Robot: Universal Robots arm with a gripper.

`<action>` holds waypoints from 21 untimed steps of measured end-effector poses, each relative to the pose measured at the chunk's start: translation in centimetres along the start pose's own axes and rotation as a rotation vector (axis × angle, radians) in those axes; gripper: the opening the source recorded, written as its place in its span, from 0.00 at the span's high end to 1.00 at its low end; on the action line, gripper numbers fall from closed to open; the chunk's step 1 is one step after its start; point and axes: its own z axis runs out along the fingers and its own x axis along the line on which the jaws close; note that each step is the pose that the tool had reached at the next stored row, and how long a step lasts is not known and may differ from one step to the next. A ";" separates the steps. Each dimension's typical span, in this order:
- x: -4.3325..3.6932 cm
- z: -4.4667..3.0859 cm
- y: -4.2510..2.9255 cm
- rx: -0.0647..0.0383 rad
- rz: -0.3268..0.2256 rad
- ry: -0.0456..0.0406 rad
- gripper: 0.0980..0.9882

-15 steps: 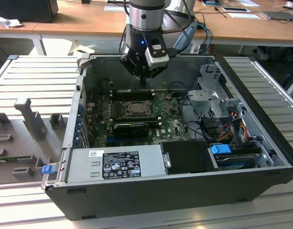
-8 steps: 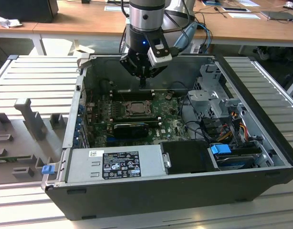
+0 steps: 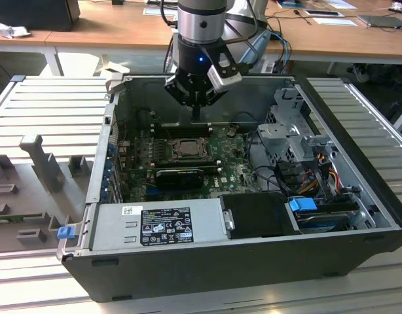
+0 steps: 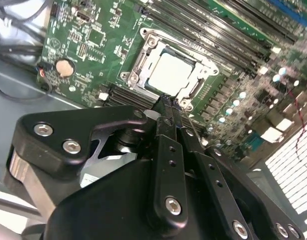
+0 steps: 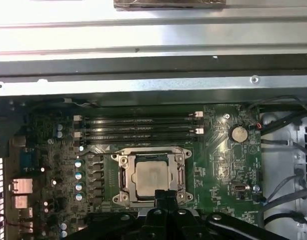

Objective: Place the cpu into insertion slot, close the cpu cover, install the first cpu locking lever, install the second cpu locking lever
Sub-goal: 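Install the first cpu locking lever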

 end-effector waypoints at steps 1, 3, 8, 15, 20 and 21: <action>0.00 0.02 0.00 0.000 -0.020 0.0007 0.99; 0.00 0.03 0.00 -0.001 -0.052 0.0017 0.99; 0.00 0.08 0.00 -0.002 -0.130 0.0043 0.99; 0.18 0.13 -0.03 -0.004 -0.188 0.0060 0.99; 0.70 0.21 -0.04 -0.004 -0.188 0.0061 0.99; 0.80 0.22 -0.04 -0.004 -0.188 0.0060 0.99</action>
